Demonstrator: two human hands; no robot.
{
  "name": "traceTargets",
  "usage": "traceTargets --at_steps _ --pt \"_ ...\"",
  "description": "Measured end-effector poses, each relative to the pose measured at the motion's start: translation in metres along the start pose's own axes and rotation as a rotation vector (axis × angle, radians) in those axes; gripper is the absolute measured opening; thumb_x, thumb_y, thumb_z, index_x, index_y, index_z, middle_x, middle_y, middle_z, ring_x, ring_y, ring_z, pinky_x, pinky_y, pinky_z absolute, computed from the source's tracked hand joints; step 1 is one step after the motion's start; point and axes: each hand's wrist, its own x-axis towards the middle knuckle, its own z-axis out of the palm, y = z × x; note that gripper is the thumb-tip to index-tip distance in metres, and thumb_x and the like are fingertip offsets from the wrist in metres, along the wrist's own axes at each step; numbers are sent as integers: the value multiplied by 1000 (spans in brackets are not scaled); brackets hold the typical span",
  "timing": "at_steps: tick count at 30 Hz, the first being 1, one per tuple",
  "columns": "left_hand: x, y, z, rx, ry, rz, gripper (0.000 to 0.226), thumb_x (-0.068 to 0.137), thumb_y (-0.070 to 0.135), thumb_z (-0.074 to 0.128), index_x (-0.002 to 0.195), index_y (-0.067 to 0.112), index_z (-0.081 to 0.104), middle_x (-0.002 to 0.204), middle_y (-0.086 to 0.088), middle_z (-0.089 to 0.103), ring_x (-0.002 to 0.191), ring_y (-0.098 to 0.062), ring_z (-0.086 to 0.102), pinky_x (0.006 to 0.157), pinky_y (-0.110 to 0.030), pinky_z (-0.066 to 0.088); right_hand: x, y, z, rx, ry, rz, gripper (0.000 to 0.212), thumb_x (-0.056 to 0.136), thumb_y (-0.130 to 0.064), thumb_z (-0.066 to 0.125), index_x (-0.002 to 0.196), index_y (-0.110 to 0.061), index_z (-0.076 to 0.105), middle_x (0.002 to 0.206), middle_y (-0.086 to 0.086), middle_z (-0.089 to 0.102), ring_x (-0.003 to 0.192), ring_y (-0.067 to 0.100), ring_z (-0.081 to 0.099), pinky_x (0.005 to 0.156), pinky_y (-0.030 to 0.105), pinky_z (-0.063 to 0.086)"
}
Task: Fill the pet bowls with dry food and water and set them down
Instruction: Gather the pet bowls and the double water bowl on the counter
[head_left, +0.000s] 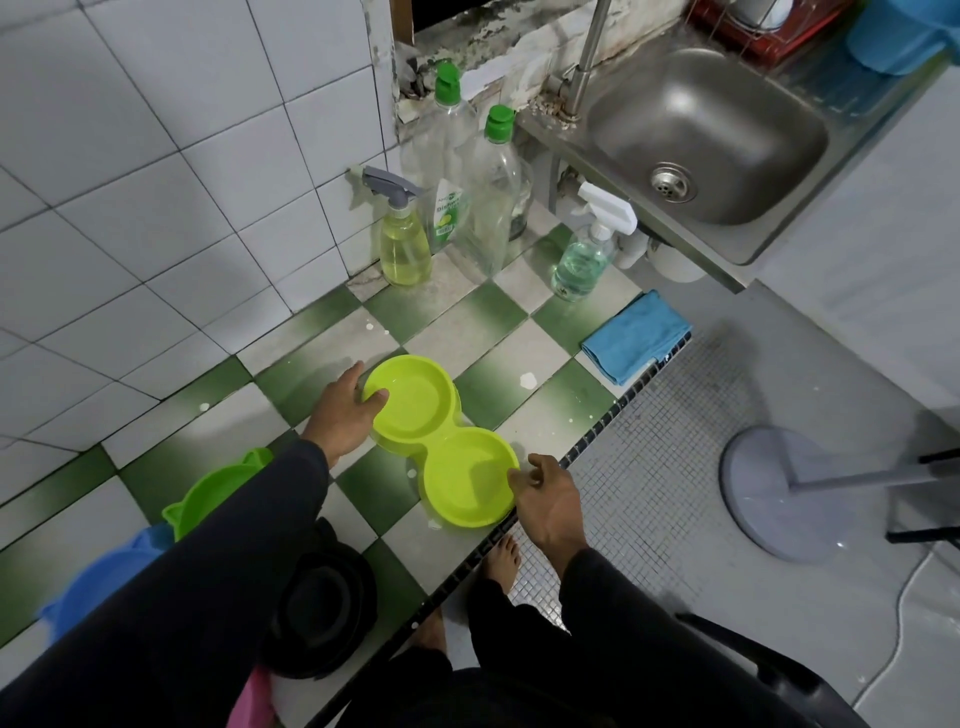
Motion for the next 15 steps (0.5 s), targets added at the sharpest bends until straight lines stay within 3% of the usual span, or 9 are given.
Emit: traceTargets --at_steps 3,7,15 --pt "-14 2 -2 187 47 39 66 101 31 64 157 10 35 155 -21 43 141 -38 44 115 -50 38 12 -7 -14 -163 -37 -47 55 95 -40 62 140 -9 52 133 15 57 119 27 56 104 46 48" --pt "-37 3 -5 305 54 101 53 100 29 63 147 11 48 139 -21 56 128 -37 54 105 -43 44 25 -20 -29 -420 -92 -162 68 94 -48 62 147 -8 46 141 17 53 127 32 50 108 43 44" --pt "-75 12 -23 737 4 65 55 98 47 55 148 23 46 145 -13 50 131 -37 50 103 -48 48 26 -56 -42 -926 -186 -331 70 92 -54 54 146 -11 41 147 15 47 133 34 43 108 48 42"
